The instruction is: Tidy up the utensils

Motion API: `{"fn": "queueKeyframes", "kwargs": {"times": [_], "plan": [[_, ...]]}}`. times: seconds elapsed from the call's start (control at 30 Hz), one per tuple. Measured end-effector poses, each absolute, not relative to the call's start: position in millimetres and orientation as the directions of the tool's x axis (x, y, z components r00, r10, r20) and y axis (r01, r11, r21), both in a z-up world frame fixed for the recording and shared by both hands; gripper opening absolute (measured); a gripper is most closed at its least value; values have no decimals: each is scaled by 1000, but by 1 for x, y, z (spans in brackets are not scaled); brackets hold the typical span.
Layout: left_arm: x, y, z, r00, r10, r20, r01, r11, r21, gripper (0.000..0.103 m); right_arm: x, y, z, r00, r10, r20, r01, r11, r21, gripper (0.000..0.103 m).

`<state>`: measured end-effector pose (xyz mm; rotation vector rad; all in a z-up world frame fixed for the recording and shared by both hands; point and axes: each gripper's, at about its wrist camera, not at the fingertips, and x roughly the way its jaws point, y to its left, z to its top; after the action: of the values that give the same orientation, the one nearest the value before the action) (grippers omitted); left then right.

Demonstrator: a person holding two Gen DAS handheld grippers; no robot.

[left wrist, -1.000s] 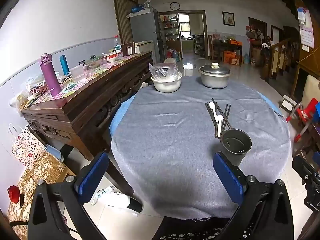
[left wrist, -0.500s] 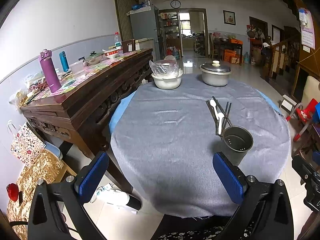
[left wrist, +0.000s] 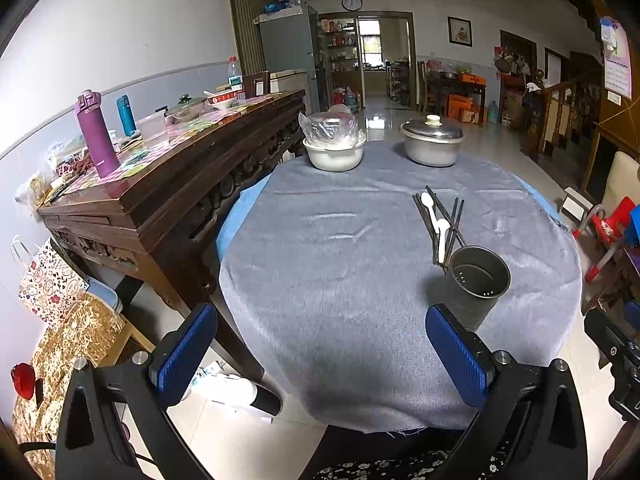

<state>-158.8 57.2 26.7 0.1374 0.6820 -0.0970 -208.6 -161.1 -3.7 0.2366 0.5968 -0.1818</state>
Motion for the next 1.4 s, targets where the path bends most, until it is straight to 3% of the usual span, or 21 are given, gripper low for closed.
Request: {"fn": "queueKeyframes", "kwargs": {"times": [0.37,0.73,0.9,1.17,1.3,1.4], "plan": [[-140,54,18,754,-40,-655,140,985,102,103,-194,-172,-6,805,-94,-586,239,955,176,101],[-47,45,11,684,-107,-721,189,981,33,103,-113,-231,8,815,10,-579,174,950,261,97],[17,25,-6,612,-175,-771,243,970,-28,103,-28,-251,0,772,85,-629,94,965,246,84],[90,6,-46,504,-181,-845,230,971,-70,103,122,-289,-63,640,232,-733,93,923,373,49],[110,4,-57,487,-179,-855,226,971,-75,103,188,-298,-95,576,282,-767,119,900,420,43],[129,0,-64,461,-196,-866,237,967,-93,94,226,-303,-117,541,313,-780,144,880,453,36]]}}
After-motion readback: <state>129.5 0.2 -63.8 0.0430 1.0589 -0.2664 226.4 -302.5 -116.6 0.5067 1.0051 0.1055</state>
